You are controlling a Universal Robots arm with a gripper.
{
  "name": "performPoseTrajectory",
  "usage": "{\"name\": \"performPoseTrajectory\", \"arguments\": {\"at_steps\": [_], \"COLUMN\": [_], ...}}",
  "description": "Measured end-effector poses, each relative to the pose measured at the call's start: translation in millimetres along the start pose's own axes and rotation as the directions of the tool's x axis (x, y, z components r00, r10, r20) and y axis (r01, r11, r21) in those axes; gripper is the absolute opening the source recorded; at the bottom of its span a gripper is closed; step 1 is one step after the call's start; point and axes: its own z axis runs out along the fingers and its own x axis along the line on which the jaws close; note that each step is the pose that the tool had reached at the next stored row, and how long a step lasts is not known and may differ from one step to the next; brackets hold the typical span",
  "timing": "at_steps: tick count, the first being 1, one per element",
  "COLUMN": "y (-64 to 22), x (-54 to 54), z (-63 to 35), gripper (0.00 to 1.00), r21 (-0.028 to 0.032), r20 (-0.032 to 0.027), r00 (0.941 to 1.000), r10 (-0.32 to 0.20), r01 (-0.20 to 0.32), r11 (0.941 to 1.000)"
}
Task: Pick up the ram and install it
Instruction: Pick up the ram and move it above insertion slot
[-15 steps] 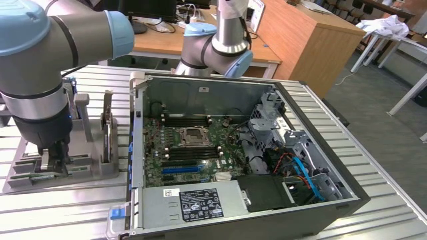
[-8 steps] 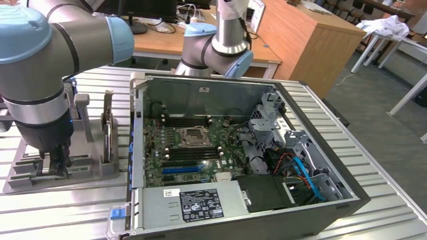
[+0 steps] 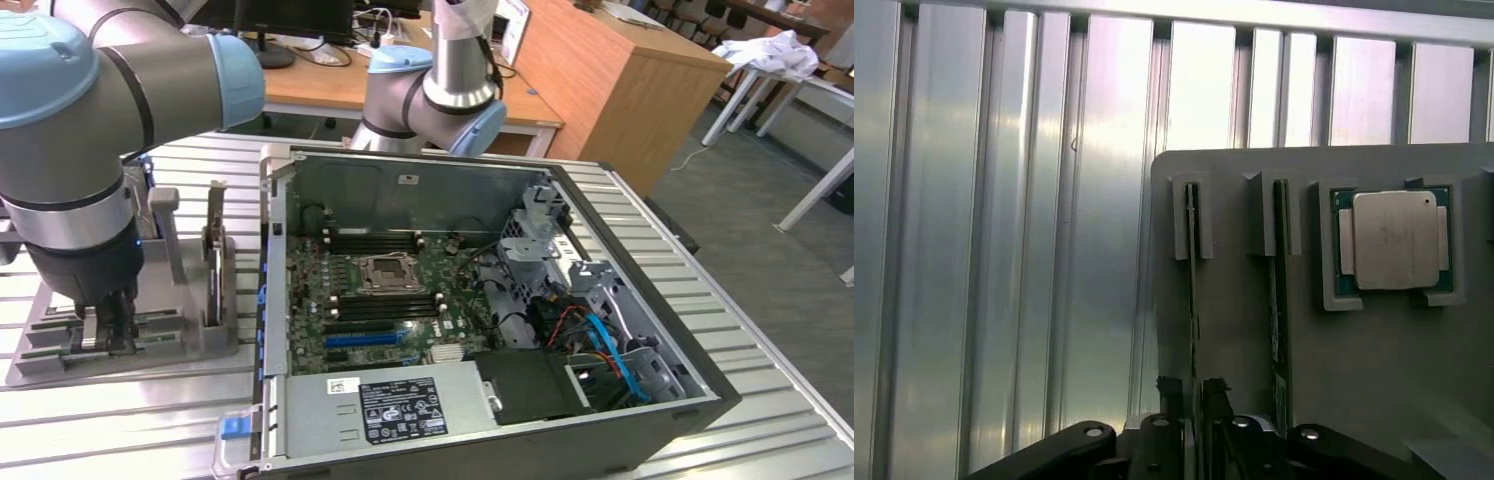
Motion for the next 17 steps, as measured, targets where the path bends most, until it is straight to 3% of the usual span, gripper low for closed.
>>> {"name": "performPoseTrajectory", "arguments": {"at_steps": [3, 5, 9, 12, 13, 17], "y": [0.1, 0.1, 0.2, 1.1, 1.4, 1.7], "x": [0.0, 0.0, -0.1, -0.8, -1.2, -1.8], "z": [-0.1, 0.0, -3.8, -56.5, -69.7, -88.0], "gripper": [0.12, 0.12, 0.12, 0.12, 0.12, 0.12], "r21": [0.0006, 0.0012, 0.0044, 0.0046, 0.0045, 0.0045], "r20": [0.0, 0.0015, 0.0102, 0.0121, 0.012, 0.012], "r00": [1.0, 1.0, 0.9999, 0.9999, 0.9999, 0.9999], "r10": [0.0, 0.0, 0.0, 0.0, 0.0, -0.001], "r01": [0.0, 0.0, 0.0, 0.0, 0.0, 0.001], "r11": [1.0, 1.0, 1.0, 1.0, 1.0, 1.0]}}
